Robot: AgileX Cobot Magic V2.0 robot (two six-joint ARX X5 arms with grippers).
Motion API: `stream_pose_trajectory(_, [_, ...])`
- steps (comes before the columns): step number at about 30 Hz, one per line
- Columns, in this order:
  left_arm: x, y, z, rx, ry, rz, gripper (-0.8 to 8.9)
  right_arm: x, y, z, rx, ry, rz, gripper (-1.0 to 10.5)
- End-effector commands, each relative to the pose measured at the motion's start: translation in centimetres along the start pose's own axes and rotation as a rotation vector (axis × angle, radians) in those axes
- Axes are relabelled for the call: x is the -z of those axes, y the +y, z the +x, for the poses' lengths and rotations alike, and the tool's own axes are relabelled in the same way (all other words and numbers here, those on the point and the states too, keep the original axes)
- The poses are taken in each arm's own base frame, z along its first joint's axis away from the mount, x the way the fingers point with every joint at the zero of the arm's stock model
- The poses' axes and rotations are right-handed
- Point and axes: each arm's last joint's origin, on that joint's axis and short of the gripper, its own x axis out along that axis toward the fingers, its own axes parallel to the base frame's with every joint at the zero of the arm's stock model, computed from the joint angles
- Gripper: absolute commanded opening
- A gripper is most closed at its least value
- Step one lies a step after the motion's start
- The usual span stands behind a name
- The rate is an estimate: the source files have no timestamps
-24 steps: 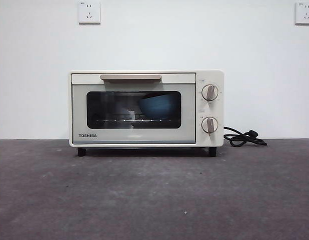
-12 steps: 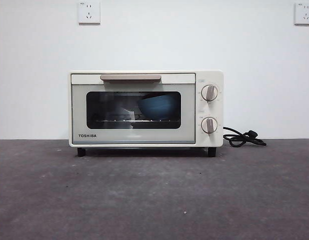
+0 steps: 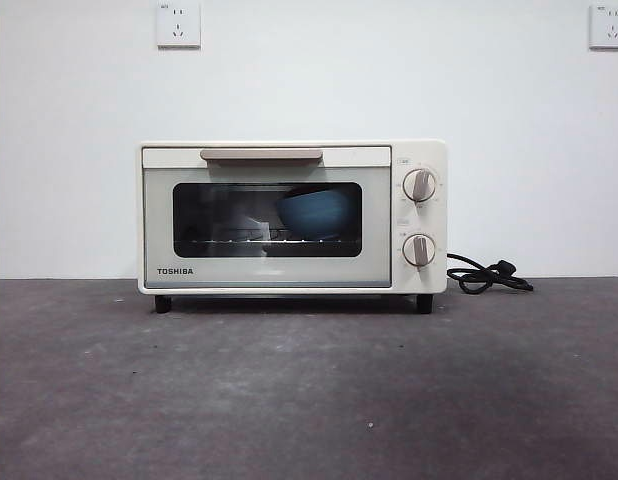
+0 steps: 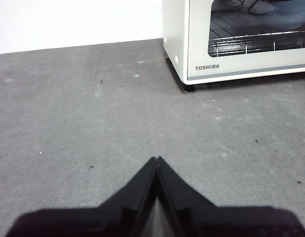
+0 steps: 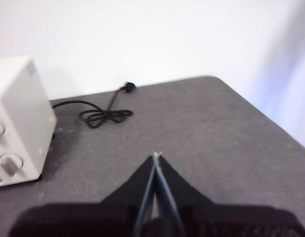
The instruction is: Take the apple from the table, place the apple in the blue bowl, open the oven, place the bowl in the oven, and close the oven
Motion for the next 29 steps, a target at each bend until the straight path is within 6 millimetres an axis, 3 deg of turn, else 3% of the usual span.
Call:
stream_pose_trajectory(1, [0.3,0.0,0.1,0.0,0.008,-0.011,-0.04,4.0,-0.2,0.5,-0.008,-0.01,-0.05,0.0])
stream_pose_trajectory(7, [0.3,0.0,0.1,0.0,0.008,-0.011,-0.04,9.3,0.0,1.3,-0.082,0.07,-0.077,0.0])
stream_pose_trajectory(13, [0.3,0.0,0.1,0.0,0.008,-0.011,-0.04,12.0,0.3,1.8,-0.216,0.118,-0.074,0.0])
stream_pose_trajectory(29, [0.3,0.0,0.1,0.0,0.008,-0.011,-0.04,11.8,0.2,1.6,-0.182,0.051,-0.087,0.0])
